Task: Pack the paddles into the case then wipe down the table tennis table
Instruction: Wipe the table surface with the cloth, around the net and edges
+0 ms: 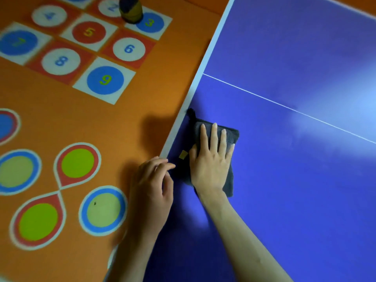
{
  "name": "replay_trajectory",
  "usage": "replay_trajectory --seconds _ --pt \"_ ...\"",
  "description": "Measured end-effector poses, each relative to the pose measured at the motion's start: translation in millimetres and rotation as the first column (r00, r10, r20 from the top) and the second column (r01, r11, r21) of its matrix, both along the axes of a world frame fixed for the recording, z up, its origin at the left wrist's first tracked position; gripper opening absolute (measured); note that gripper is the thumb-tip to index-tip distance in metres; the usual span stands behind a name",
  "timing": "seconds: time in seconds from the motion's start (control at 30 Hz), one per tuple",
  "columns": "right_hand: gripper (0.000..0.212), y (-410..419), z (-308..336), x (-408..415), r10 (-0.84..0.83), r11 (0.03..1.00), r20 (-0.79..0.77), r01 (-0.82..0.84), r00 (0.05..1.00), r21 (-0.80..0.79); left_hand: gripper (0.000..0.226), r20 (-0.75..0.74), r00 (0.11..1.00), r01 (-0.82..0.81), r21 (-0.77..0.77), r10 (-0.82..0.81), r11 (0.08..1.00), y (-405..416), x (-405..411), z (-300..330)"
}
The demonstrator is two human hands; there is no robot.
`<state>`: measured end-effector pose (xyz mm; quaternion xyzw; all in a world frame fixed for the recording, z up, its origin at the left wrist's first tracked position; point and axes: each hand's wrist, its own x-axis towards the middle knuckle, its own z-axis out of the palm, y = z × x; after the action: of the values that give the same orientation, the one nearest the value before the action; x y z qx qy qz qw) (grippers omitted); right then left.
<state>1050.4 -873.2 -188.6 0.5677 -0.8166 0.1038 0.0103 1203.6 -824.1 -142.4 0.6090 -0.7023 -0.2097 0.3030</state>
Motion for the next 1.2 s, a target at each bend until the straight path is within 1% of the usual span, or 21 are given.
replay_trajectory --seconds 0.1,0.23,0.37,0.47,0.57,0.7,0.9,1.03,1.2 --pt "0.064 -26 1 33 0.002 1.000 0.014 -0.002 1.000 -0.001 0.025 0.013 1.000 -0.021 0.015 0.021 1.000 -13 22 0" --pt "0.063 -56 0 44 -0.017 1.000 0.026 0.017 1.000 -0.020 0.026 0.023 0.999 -0.028 0.056 0.027 0.998 -20 38 1" --pt "0.064 -81 0 29 0.024 0.999 0.050 -0.022 0.998 -0.048 0.027 0.009 1.000 0.000 0.078 0.000 0.997 -18 36 2" --pt "0.066 -86 1 14 0.057 0.996 0.103 -0.050 0.993 -0.070 0.027 0.007 0.999 0.031 0.062 -0.032 0.998 -20 25 1" --pt "0.066 -78 0 -2 0.070 0.996 0.098 -0.064 0.993 -0.064 0.027 0.001 0.998 0.060 0.029 -0.060 0.998 -20 10 0" --pt "0.064 -59 -1 -43 0.030 0.998 0.087 -0.025 0.996 -0.057 0.028 -0.013 0.993 0.115 0.020 -0.114 0.993 -18 -20 -3" --pt "0.059 -14 -3 -126 -0.046 0.994 0.090 0.054 0.995 -0.092 0.029 -0.009 0.983 0.183 -0.033 -0.183 0.983 -6 -81 -7" --pt "0.060 22 -4 -188 -0.087 0.991 0.083 0.094 0.993 -0.091 0.031 -0.033 0.973 0.225 -0.058 -0.227 0.973 6 -130 -11" --pt "0.059 69 -5 -265 -0.128 0.986 0.077 0.135 0.989 -0.100 0.027 -0.023 0.968 0.250 -0.060 -0.252 0.966 26 -199 -19"
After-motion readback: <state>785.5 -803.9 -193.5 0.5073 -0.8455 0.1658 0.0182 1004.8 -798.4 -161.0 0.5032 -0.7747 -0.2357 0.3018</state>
